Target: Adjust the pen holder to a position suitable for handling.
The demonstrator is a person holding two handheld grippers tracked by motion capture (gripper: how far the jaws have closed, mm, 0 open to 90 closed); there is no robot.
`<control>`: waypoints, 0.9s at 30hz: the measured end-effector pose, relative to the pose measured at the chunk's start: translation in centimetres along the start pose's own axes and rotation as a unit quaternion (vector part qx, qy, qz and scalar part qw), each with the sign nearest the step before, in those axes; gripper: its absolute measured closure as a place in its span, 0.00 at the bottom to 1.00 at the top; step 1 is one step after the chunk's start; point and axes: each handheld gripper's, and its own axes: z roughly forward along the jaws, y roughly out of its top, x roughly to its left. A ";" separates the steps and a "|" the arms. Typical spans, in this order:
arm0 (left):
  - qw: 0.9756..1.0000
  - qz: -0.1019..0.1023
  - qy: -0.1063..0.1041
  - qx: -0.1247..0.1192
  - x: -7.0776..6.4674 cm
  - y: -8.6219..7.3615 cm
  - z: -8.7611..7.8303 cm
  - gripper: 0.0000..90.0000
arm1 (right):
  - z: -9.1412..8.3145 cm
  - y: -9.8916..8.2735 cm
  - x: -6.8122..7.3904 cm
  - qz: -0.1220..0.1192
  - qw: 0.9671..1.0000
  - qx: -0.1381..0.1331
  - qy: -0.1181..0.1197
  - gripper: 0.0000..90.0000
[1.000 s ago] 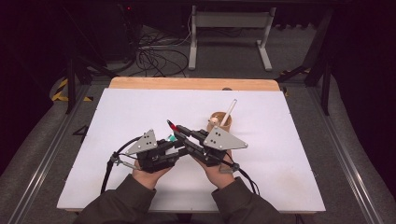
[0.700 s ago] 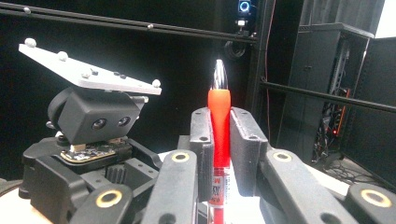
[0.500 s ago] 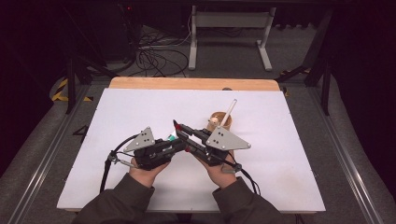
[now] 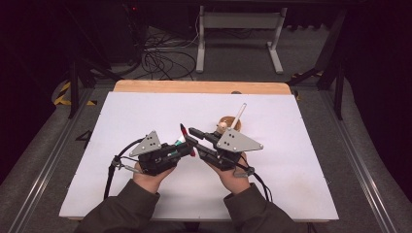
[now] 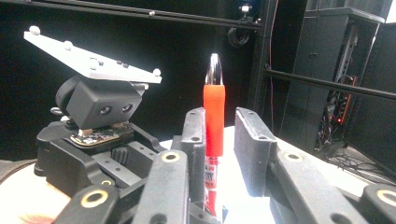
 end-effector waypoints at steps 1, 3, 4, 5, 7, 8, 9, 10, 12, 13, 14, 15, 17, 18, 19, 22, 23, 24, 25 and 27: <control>1.000 0.000 0.001 0.001 0.0 0.0 0.1 0.88 | 0.0 0.0 0.0 0.001 1.000 0.001 0.001 0.83; 1.000 0.001 0.004 0.003 0.1 0.0 0.1 0.88 | 0.0 0.0 0.0 0.003 1.000 0.001 0.001 0.82; 1.000 0.002 0.006 0.005 0.1 0.0 0.1 0.88 | 0.0 0.0 -0.1 0.005 1.000 0.002 0.001 0.81; 1.000 0.002 0.008 0.005 0.2 0.0 0.1 0.88 | -0.1 0.0 -0.1 0.004 1.000 0.003 0.001 0.81; 1.000 0.003 0.012 0.005 0.2 0.1 0.1 0.88 | -0.2 0.0 -0.2 0.004 1.000 0.003 0.000 0.78; 1.000 0.003 0.014 0.005 0.2 0.1 0.1 0.88 | -0.3 0.1 -0.2 0.007 1.000 0.005 -0.001 0.77; 1.000 0.006 0.017 0.006 0.3 0.1 0.1 0.88 | -0.3 0.1 -0.3 0.008 1.000 0.006 -0.001 0.77; 1.000 0.009 0.019 0.007 0.3 0.2 0.1 0.88 | -0.4 0.1 -0.4 0.008 1.000 0.007 -0.001 0.77; 1.000 0.012 0.023 0.009 0.3 0.2 0.0 0.88 | -0.6 0.1 -0.5 0.008 1.000 0.010 -0.004 0.75; 1.000 0.013 0.024 0.008 0.3 0.2 0.0 0.88 | -0.8 0.1 -0.6 0.009 1.000 0.011 -0.005 0.74; 1.000 0.014 0.025 0.009 0.4 0.3 0.0 0.88 | -0.8 0.1 -0.7 0.011 1.000 0.011 -0.007 0.74; 1.000 0.014 0.026 0.009 0.4 0.3 0.0 0.88 | -1.0 0.2 -0.9 0.013 1.000 0.013 -0.008 0.73; 0.999 0.017 0.028 0.009 0.4 0.4 0.0 0.88 | -1.3 0.2 -1.2 0.018 1.000 0.014 -0.010 0.71; 0.999 0.018 0.028 0.008 0.4 0.5 0.1 0.88 | -1.4 0.2 -1.3 0.020 1.000 0.016 -0.011 0.71; 0.999 0.020 0.029 0.009 0.4 0.6 0.1 0.88 | -1.6 0.2 -1.4 0.022 1.000 0.018 -0.013 0.70; 0.999 0.024 0.032 0.007 0.3 0.7 0.1 0.88 | -2.0 0.1 -1.8 0.026 0.999 0.022 -0.017 0.67; 0.999 0.026 0.033 0.008 0.4 0.8 0.1 0.88 | -2.1 0.1 -2.0 0.028 0.999 0.021 -0.018 0.67; 0.999 0.027 0.033 0.007 0.4 0.9 0.1 0.88 | -2.2 0.0 -2.1 0.030 0.999 0.023 -0.020 0.66; 0.999 0.027 0.033 0.007 0.3 0.9 0.1 0.88 | -2.3 0.0 -2.2 0.031 0.999 0.025 -0.021 0.65; 0.999 0.029 0.034 0.006 0.4 1.0 0.2 0.88 | -2.6 -0.1 -2.4 0.033 0.999 0.028 -0.023 0.62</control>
